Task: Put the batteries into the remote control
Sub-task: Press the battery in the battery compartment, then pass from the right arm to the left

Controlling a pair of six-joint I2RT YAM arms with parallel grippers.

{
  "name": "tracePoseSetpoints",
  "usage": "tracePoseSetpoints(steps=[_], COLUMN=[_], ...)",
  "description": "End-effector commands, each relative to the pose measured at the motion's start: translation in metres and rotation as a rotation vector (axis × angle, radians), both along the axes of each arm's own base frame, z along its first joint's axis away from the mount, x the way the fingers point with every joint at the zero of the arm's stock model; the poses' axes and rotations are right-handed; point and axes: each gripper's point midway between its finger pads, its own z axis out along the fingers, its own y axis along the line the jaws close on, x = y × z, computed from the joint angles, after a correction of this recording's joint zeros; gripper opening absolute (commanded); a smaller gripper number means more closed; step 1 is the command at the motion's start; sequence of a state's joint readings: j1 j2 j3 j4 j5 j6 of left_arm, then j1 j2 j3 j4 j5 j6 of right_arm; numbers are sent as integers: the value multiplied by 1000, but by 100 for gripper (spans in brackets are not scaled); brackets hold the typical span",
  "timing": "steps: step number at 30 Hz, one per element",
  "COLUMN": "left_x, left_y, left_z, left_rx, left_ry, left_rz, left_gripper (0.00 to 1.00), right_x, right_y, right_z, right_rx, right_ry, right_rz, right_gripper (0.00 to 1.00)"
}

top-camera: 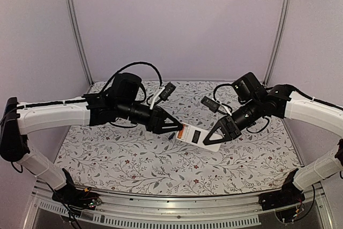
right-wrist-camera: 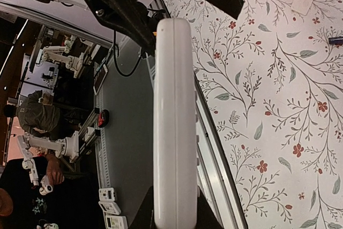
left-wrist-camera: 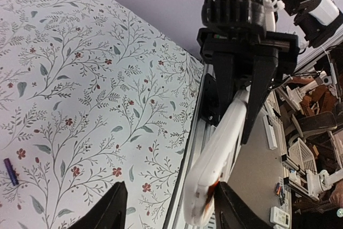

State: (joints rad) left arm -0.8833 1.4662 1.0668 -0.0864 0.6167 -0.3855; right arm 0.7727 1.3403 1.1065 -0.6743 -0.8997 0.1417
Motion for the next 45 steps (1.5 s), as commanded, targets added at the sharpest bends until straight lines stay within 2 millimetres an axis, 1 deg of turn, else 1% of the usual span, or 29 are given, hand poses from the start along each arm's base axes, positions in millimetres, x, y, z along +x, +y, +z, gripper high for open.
tracePoseSetpoints(steps=[1, 3, 6, 8, 12, 16, 17, 18, 23, 25, 28, 30, 31, 33, 35, 38, 41, 45], left_x=[0, 0, 4, 8, 15, 21, 21, 21, 21, 20, 15, 11, 5, -7, -19, -36, -51, -56], left_y=[-6, -7, -5, -3, 2, 5, 5, 5, 9, 13, 19, 25, 26, 27, 27, 24, 16, 4], left_z=[2, -1, -6, -11, -19, -23, -22, -21, -5, 5, 19, 24, 25, 23, 16, 5, -3, -11], left_rx=[1, 8, 30, 50, 99, 128, 126, 124, 79, 48, 19, 46, 61, 120, 189, 271, 313, 382], left_ry=[3, 9, 13, 13, 5, -14, -17, -19, -65, -93, -174, -267, -323, -453, -574, -709, -810, -934], left_rz=[-14, -10, 12, 33, 74, 102, 105, 105, 114, 120, 108, 123, 115, 95, 55, -32, -102, -143], left_gripper=[54, 50, 40, 36, 30, 29, 31, 35, 63, 70, 81, 93, 98, 100, 100, 100, 100, 100], right_x=[-3, -3, -4, -4, -4, -4, -4, -4, -3, -3, -3, -3, -4, -5, -6, -8, -13, -21], right_y=[5, 5, 5, 5, 4, 4, 4, 4, 4, 3, 3, 3, 3, 4, 4, 4, 6, 11], right_z=[16, 16, 17, 18, 20, 21, 20, 19, 10, 7, 4, 1, 0, 0, -1, -2, -4, -6], right_rx=[43, 44, 47, 49, 53, 57, 54, 53, 27, 19, 9, -1, -4, -5, -6, -11, -17, -20], right_ry=[-22, -21, -23, -26, -29, -29, -26, -26, -19, -13, 1, 14, 23, 37, 57, 75, 100, 123], right_rz=[29, 30, 31, 32, 31, 30, 30, 29, 18, 17, 16, 16, 19, 23, 25, 31, 48, 81], right_gripper=[0, 0, 0, 0, 0, 0, 0, 0, 0, 0, 0, 0, 0, 0, 0, 0, 0, 0])
